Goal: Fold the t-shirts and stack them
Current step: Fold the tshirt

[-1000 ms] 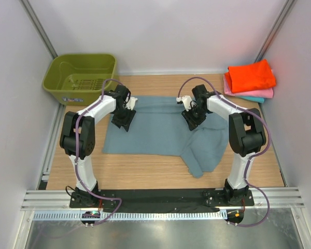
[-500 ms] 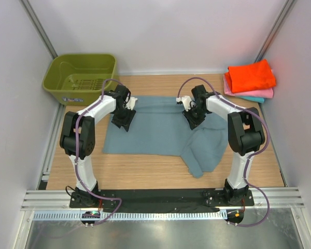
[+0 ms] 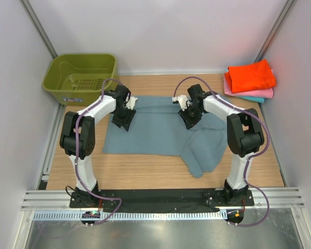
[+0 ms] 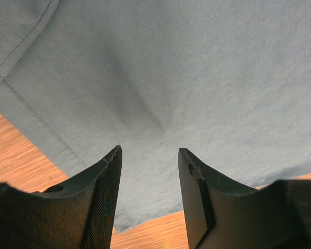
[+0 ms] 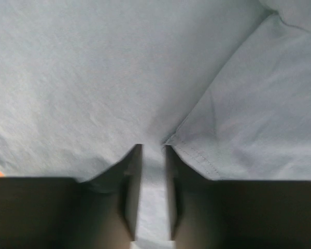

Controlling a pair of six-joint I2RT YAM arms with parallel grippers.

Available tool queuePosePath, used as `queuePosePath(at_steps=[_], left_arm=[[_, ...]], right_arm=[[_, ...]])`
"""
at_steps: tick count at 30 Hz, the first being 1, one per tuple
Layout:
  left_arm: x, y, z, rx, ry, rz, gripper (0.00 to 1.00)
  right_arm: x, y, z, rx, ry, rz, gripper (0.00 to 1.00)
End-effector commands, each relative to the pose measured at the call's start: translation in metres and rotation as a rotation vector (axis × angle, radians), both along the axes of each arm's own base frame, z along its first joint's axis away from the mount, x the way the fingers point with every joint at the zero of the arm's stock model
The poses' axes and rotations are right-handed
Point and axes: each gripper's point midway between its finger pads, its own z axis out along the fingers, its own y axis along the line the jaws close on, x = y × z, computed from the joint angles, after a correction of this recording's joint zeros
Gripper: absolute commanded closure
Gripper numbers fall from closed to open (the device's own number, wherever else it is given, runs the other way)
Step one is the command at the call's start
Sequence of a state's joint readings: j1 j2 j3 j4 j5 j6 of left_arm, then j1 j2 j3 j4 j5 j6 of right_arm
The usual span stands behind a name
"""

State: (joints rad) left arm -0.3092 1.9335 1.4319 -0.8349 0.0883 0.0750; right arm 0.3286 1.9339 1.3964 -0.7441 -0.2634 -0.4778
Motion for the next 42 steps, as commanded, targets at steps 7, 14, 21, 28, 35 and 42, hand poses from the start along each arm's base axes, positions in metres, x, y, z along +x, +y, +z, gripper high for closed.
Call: queuePosePath(at_steps=[7,14,21,28,35,42], left_arm=[[0.006,-0.007,0.002,-0.024,-0.02,0.011,0.51],[0.001,-0.004,-0.006,-0.009,0.001,0.011,0.51],[-0.002,-0.003,-0.012,-0.001,0.016,0.012,0.51],[0.0,-0.003,-0.011,-0.003,0.012,0.013,0.51],[-0.001,-0.003,-0.013,-0.003,0.018,0.015,0.51],[0.0,-0.004,-0.013,-0.009,0.018,0.021,0.51]], right_arm=[[0.001,-0.005,0.02,-0.024,-0.093,-0.015,0.6],[0.005,-0.006,0.009,-0.038,-0.085,-0.012,0.61],[0.014,-0.001,0.004,-0.033,-0.082,-0.007,0.66],[0.015,-0.002,0.0,-0.037,-0.075,-0.01,0.67],[0.017,-0.002,0.002,-0.041,-0.088,-0.012,0.89],[0.012,0.0,0.026,-0.013,-0.099,-0.024,0.98]])
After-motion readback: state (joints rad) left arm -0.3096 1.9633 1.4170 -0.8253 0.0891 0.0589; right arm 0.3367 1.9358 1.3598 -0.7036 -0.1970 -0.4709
